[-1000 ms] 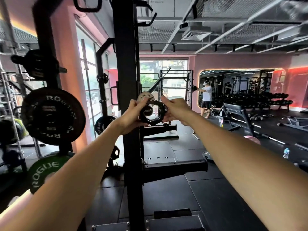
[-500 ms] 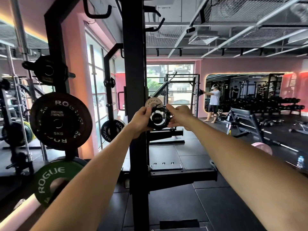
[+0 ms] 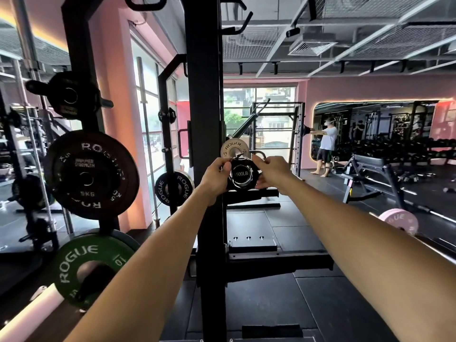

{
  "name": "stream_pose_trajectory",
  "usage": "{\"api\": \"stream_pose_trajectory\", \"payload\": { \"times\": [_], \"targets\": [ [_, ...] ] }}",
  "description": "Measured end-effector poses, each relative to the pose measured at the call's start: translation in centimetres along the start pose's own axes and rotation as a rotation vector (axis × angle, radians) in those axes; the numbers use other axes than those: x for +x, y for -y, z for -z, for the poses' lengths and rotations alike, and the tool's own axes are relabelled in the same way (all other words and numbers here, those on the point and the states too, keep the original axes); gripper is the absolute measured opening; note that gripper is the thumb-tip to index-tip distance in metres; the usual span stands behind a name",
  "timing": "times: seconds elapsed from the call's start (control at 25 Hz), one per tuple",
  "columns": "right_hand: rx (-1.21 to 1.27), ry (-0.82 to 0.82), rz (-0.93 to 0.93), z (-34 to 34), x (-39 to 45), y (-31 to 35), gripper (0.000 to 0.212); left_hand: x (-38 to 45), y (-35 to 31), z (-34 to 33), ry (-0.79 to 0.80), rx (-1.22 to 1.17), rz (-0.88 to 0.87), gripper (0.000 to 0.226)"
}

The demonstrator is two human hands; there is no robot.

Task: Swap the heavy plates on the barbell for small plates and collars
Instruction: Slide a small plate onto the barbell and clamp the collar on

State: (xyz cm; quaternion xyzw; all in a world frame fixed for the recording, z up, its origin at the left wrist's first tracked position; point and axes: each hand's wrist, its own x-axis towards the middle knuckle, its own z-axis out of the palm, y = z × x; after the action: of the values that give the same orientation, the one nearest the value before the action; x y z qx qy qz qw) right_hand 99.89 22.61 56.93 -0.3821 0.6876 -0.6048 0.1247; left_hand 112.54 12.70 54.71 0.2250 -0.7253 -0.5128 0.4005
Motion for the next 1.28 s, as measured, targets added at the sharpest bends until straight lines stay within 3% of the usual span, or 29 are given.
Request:
{"api": "stream_pose_trajectory", "payload": {
  "times": [0.68, 1.28],
  "targets": [
    [-0.195, -0.052, 0.079, -3.1, 17.4, -5.1, 0.045, 13.8, 3.0, -1.2, -0.030, 0.036, 0.065, 0.029],
    [-0.251, -0.091, 0.096, -6.7, 33.1, -8.6, 0.051, 29.1, 7.9, -2.1, -0.006, 0.119, 0.069, 0.017]
  ]
}}
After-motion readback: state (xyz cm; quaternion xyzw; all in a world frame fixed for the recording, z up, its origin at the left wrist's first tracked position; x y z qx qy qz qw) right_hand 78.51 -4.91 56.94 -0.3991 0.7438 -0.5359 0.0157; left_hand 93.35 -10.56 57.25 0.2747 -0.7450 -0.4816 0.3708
